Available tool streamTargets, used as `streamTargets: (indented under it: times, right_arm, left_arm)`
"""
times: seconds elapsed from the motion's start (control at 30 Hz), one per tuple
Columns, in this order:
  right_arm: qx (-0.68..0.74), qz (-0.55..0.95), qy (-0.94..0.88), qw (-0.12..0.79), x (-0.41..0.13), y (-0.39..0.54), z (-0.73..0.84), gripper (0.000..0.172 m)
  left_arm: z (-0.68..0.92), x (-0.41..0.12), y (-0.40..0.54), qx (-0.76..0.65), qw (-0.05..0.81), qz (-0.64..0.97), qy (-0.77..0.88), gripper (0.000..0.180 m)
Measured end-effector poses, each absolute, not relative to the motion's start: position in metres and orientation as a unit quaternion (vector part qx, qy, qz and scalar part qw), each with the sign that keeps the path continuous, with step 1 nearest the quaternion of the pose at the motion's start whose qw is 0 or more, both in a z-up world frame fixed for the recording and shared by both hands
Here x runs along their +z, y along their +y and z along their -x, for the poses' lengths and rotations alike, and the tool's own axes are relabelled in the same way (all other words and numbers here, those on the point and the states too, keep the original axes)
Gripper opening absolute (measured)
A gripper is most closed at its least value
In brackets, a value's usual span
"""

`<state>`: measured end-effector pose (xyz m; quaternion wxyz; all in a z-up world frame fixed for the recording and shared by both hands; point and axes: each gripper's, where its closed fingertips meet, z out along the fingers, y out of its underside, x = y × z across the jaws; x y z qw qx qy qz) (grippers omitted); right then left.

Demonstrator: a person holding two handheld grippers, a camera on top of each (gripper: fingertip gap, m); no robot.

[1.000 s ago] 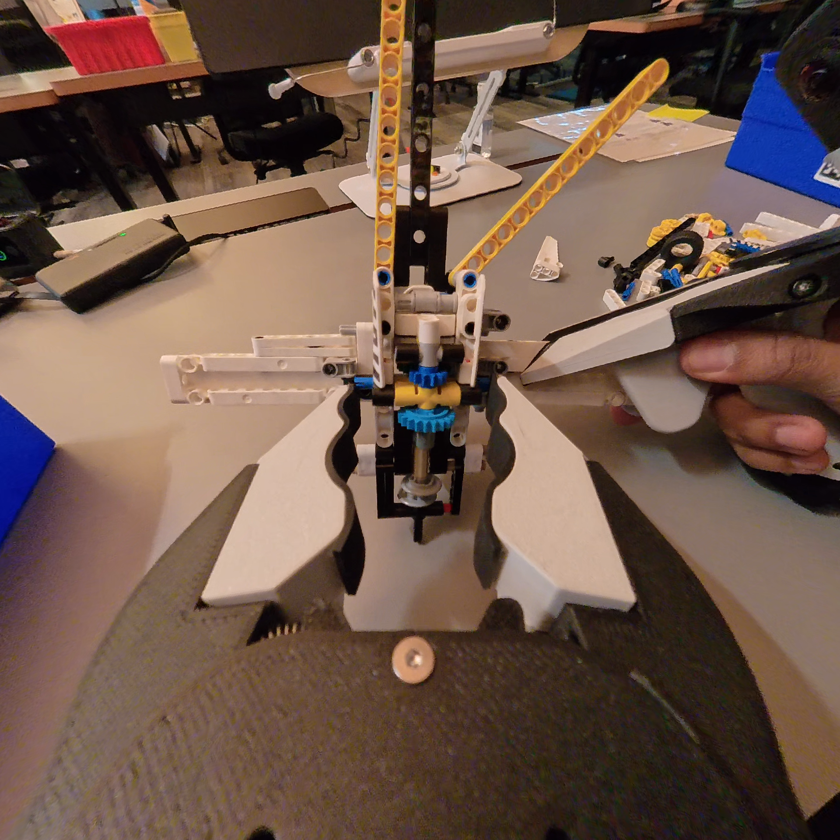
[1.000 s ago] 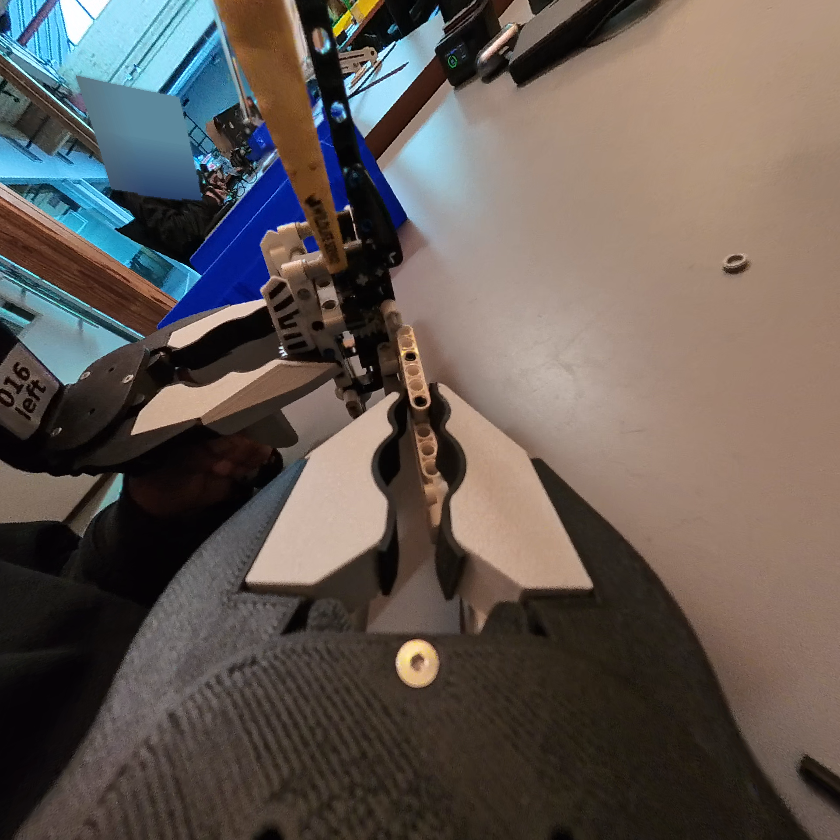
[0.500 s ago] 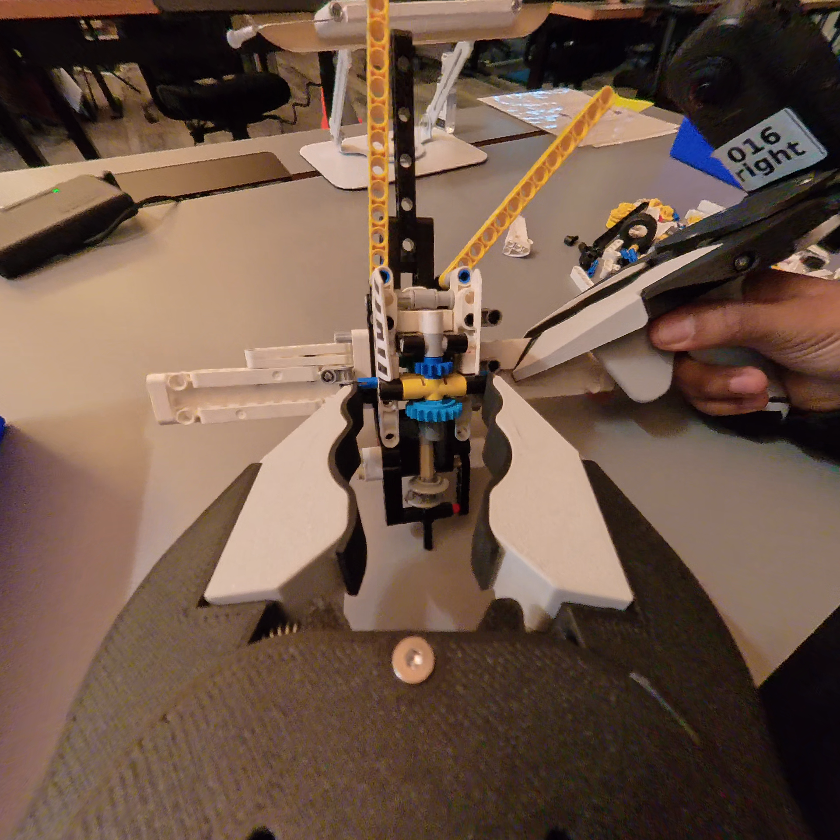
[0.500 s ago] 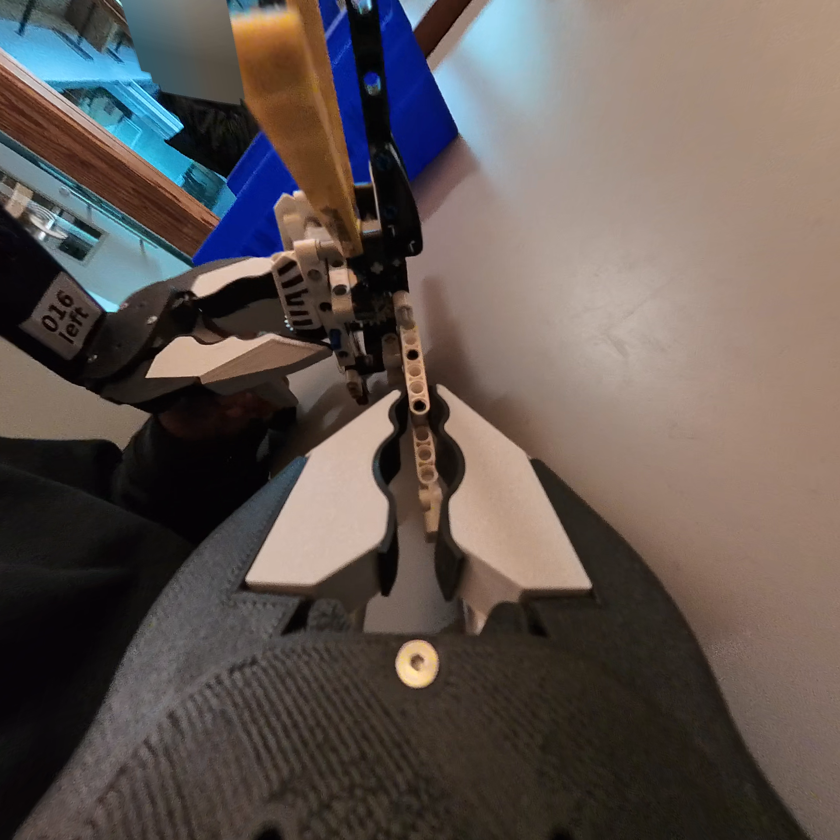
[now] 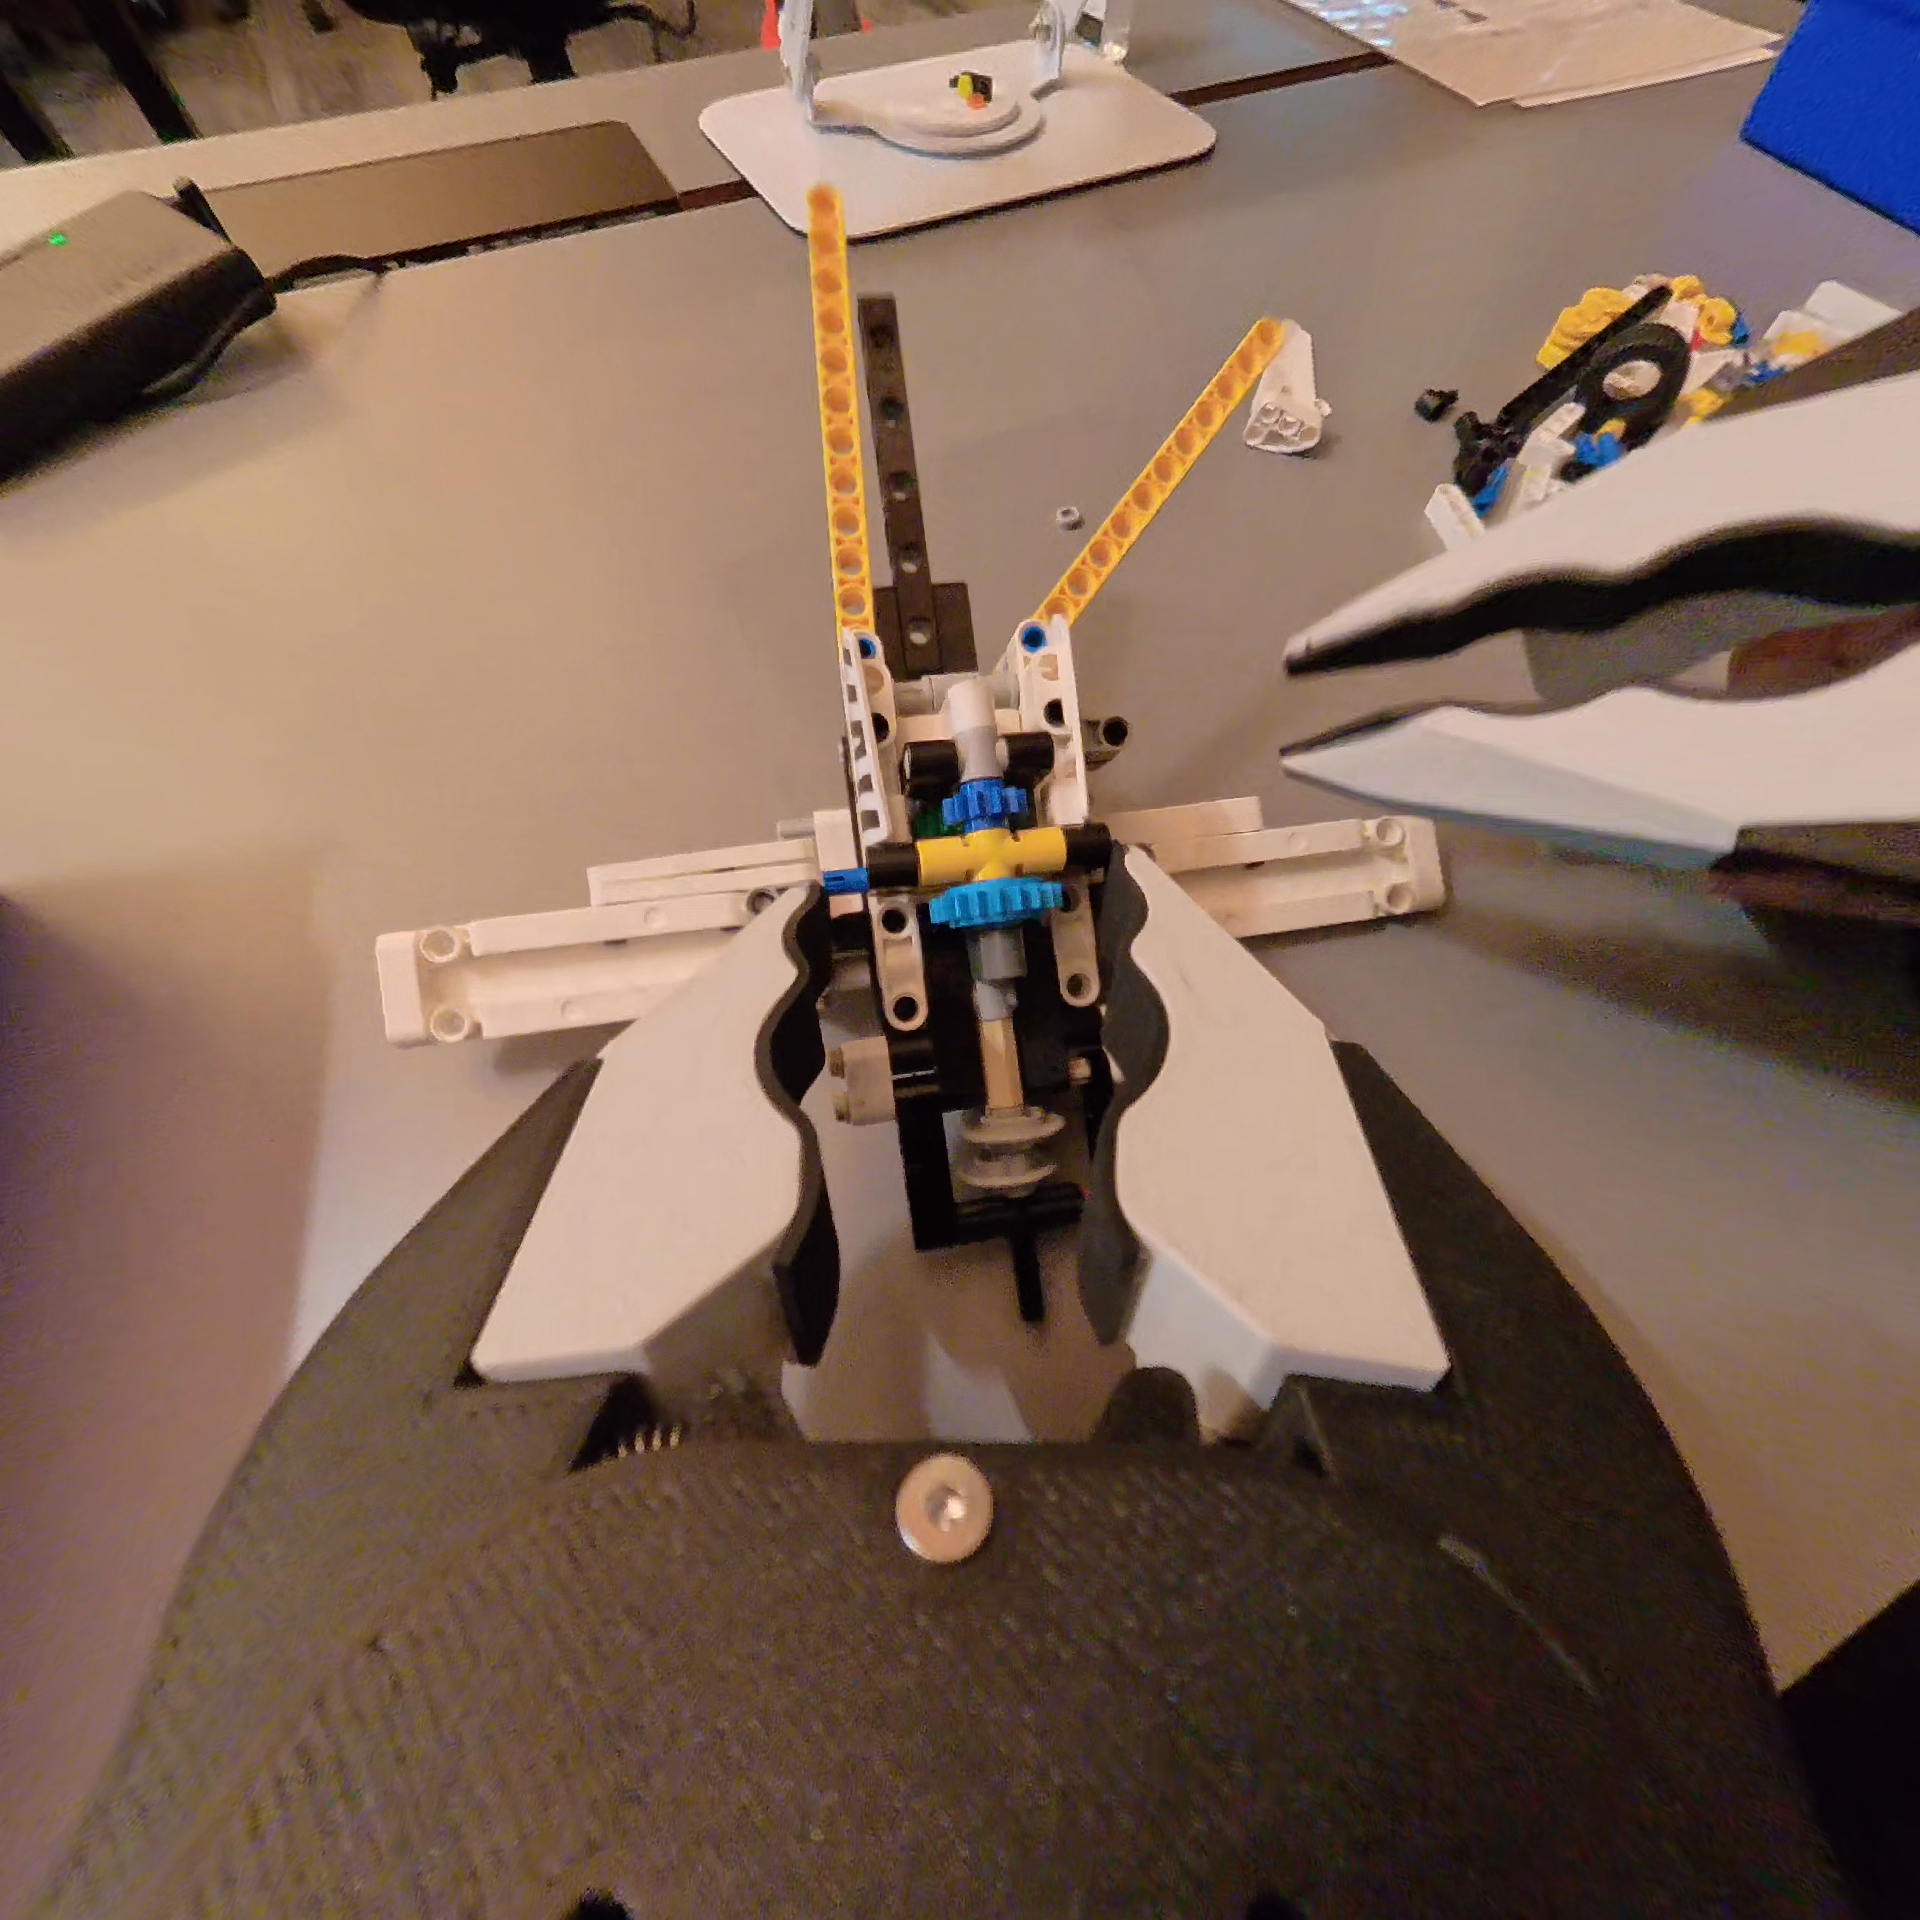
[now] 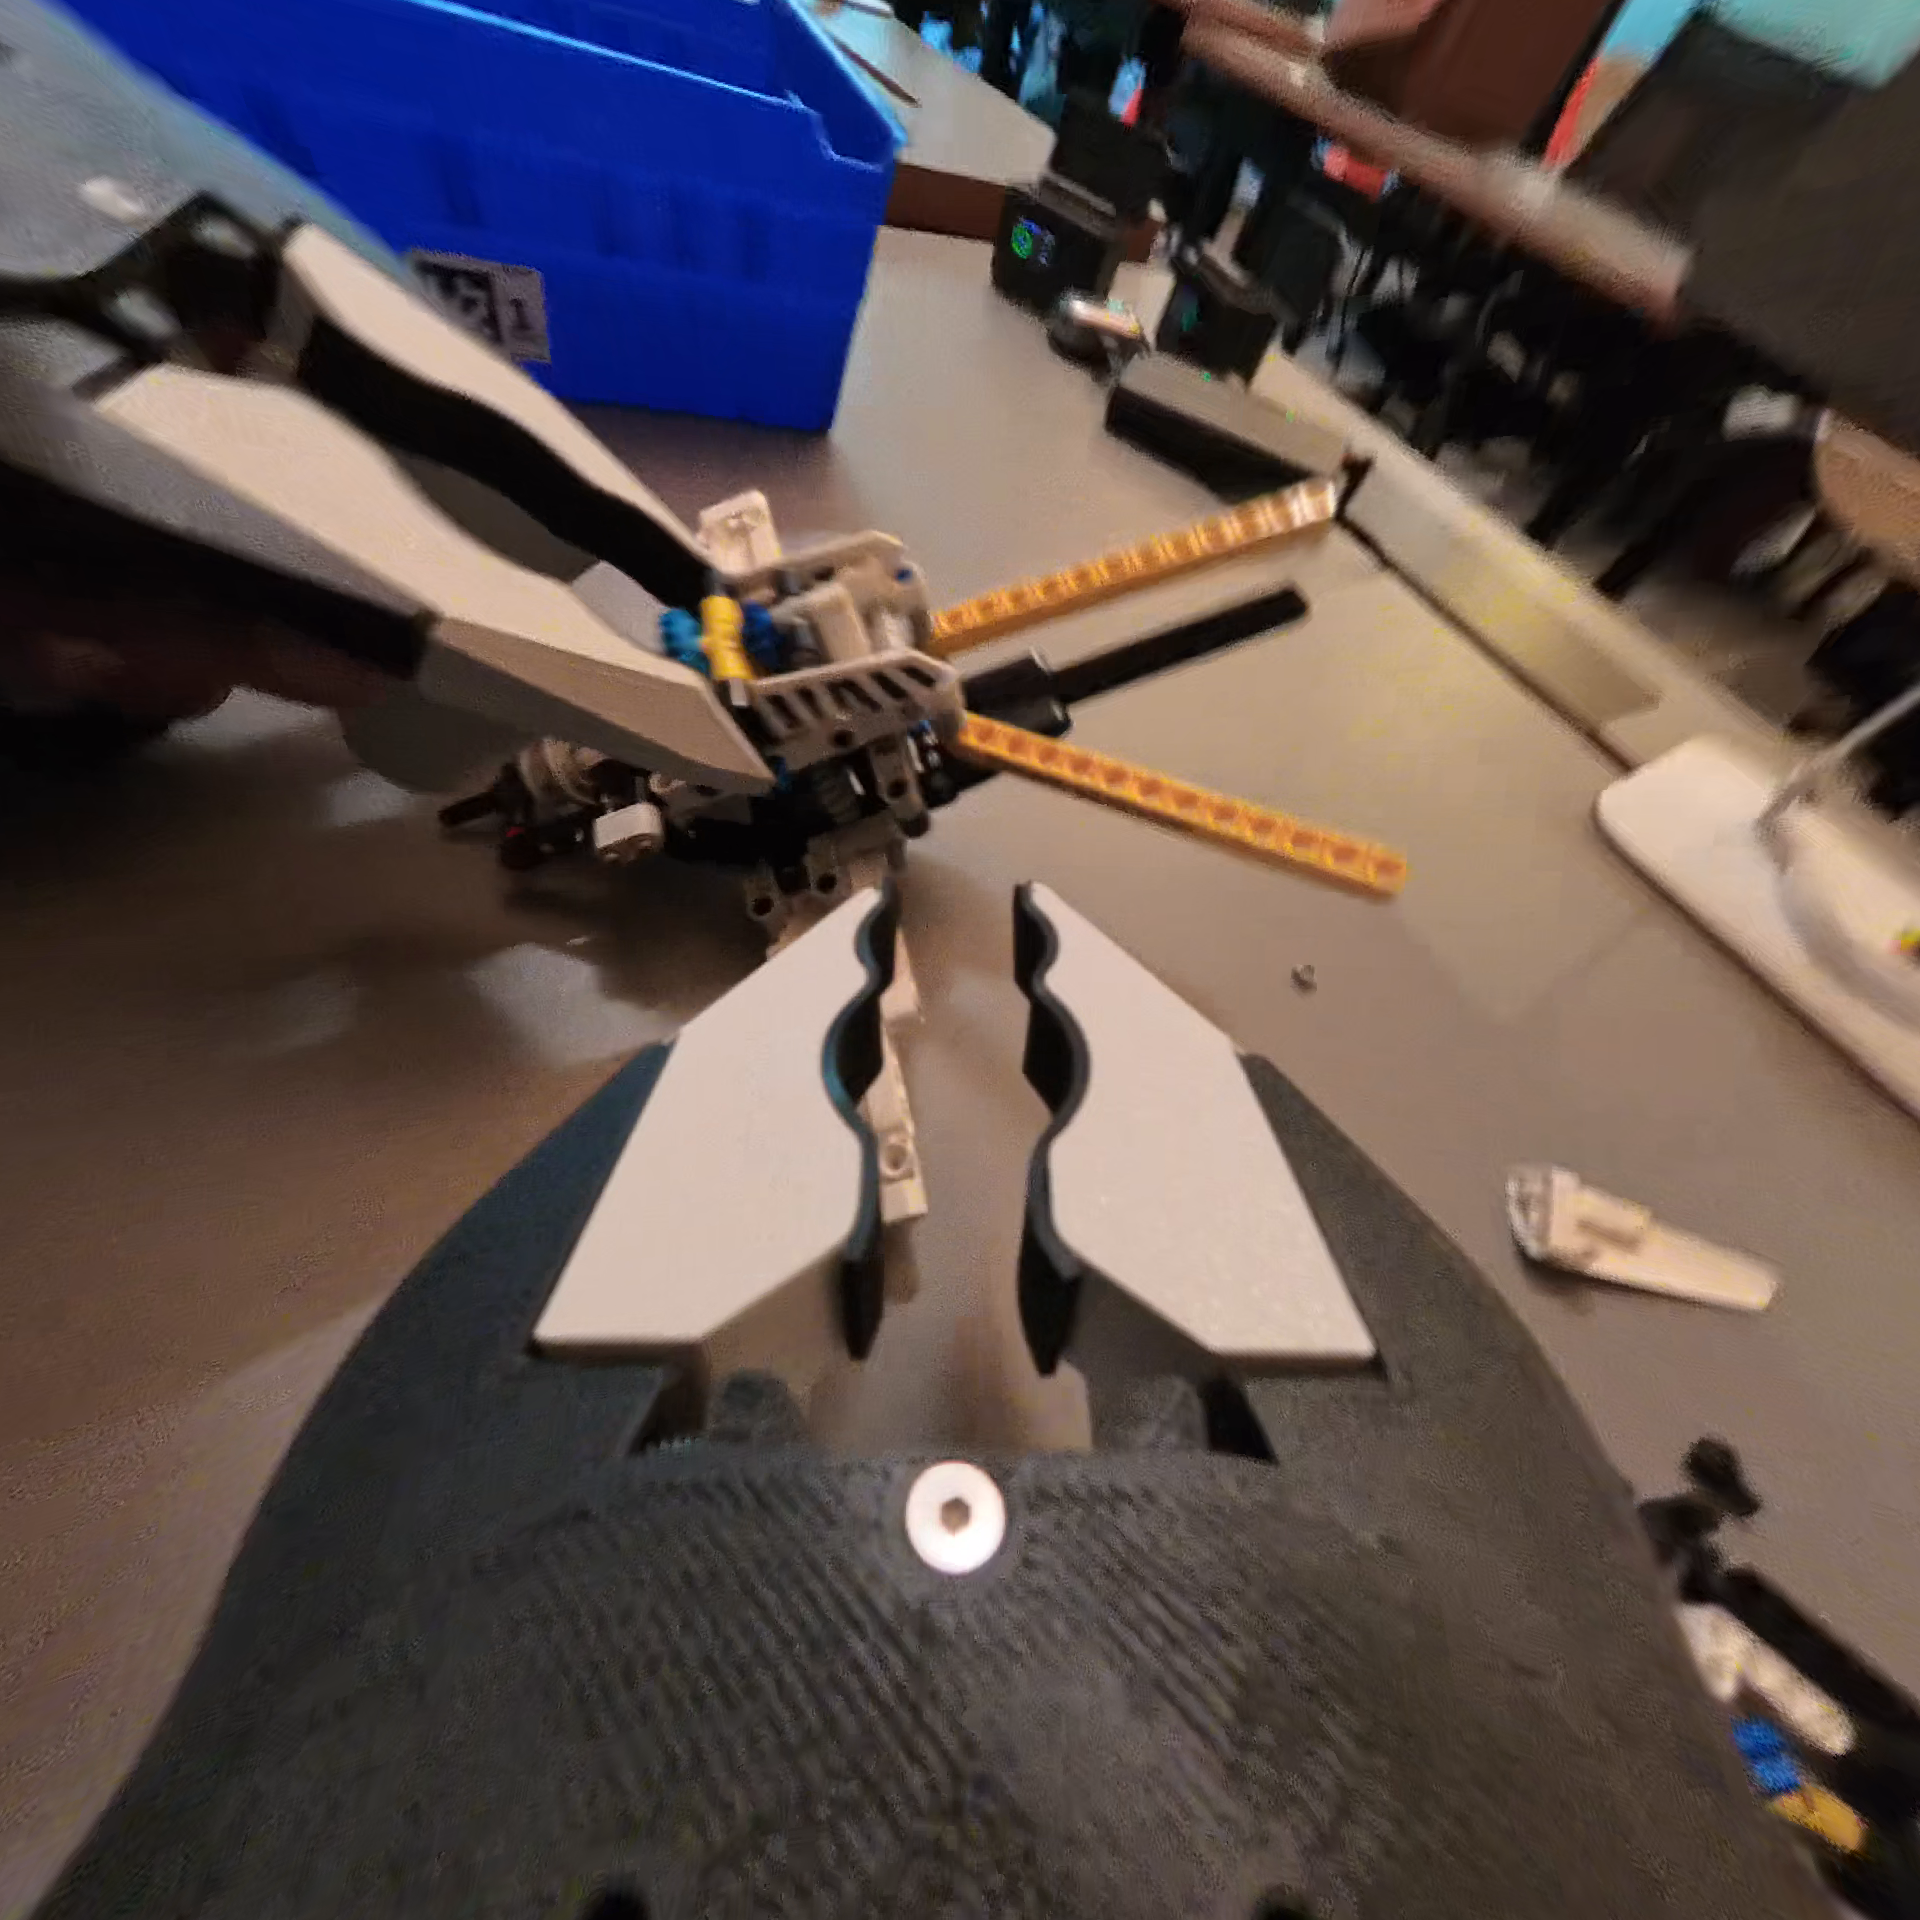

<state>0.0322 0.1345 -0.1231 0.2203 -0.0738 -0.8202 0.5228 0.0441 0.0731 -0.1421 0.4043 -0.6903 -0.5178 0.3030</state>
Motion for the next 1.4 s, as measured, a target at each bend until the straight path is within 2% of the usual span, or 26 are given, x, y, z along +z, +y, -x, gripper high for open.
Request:
streamTargets:
  times: [0.1,0.23,0.37,0.57,0.87,0.97,1.4]
  right_arm:
    - [0.502,0.031,-0.842,0.198,-0.133,0.120,-0.046,0.000]
    - [0.466,0.036,-0.870,0.154,-0.148,0.111,-0.043,0.000]
    - [0.447,0.055,-0.889,0.082,-0.160,0.108,-0.045,0.020]
    - [0.443,0.031,-0.892,0.087,-0.163,0.106,-0.039,0.004]
    - [0.420,0.025,-0.903,0.088,-0.169,0.109,-0.035,0.009]
    - [0.429,0.027,-0.900,0.075,-0.170,0.108,-0.036,0.005]
    - [0.436,0.046,-0.896,0.065,-0.169,0.110,-0.036,0.006]
  left_arm:
    - [-0.040,-0.144,0.075,0.298,0.400,0.696,-0.516,0.049]
    - [-0.037,-0.148,0.076,0.273,0.402,0.702,-0.520,0.049]
    - [-0.034,-0.148,0.075,0.281,0.394,0.710,-0.513,0.049]
    - [-0.032,-0.148,0.076,0.265,0.402,0.715,-0.506,0.049]
    - [-0.030,-0.146,0.076,0.283,0.394,0.722,-0.494,0.049]
    - [-0.030,-0.146,0.076,0.279,0.397,0.722,-0.493,0.050]
    - [-0.030,-0.146,0.078,0.279,0.403,0.720,-0.492,0.049]
